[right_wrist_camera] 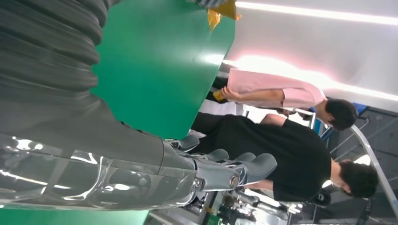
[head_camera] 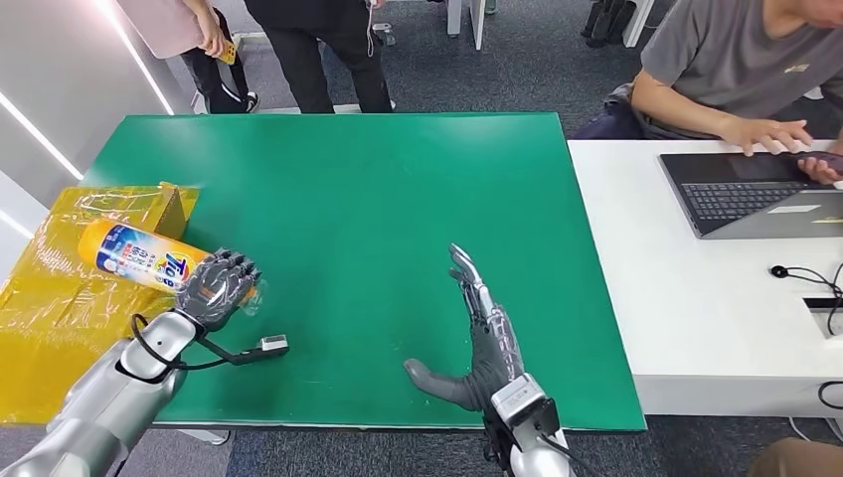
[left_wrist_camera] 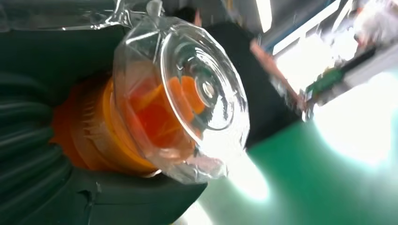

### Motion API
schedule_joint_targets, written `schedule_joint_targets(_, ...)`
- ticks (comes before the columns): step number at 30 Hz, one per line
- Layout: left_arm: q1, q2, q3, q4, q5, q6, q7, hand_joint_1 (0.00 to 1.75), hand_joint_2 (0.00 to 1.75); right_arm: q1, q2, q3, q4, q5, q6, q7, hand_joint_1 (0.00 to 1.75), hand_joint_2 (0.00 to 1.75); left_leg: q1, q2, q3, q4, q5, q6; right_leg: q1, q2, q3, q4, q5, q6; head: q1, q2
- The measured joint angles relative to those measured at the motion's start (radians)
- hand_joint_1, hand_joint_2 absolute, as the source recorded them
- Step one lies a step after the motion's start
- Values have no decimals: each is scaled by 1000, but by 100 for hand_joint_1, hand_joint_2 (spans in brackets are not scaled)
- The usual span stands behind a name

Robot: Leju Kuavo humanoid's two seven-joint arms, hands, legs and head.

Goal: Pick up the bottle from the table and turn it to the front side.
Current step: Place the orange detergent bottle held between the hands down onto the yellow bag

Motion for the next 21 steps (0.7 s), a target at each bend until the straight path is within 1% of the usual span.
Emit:
schedule_joint_targets(4,-35,-21,0,98,9,-65,38,175,175,2,0,-11,-4,2,-1,1,0,175,0,0,0,0,0,0,0,0,0,0,0,0,0,0)
schedule_joint_targets(8,-62,-37,2,157,27,-98,54,175,175,2,0,-13,-7,5,-4,1,0,175,0,0,0,0,0,0,0,-1,0,0,0,0,0,0)
schedule_joint_targets(11,-73,-49,9,188,51,-123,57,175,175,2,0,-14,-11,9,-5,1,0,175,0,0,0,0,0,0,0,0,0,0,0,0,0,0)
schedule_joint_targets(18,-80,-64,24,217,67,-148,53,175,175,3,0,-18,-12,12,-7,2,0,175,0,0,0,0,0,0,0,0,0,0,0,0,0,0)
schedule_joint_targets(19,-80,-65,26,220,70,-155,50,164,175,3,0,-18,-12,12,-6,3,0,175,0,0,0,0,0,0,0,0,0,0,0,0,0,0)
schedule_joint_targets(21,-81,-67,30,225,76,-163,43,77,175,5,0,-19,-12,16,-2,4,0,175,0,0,0,0,0,0,0,0,0,0,0,0,0,0)
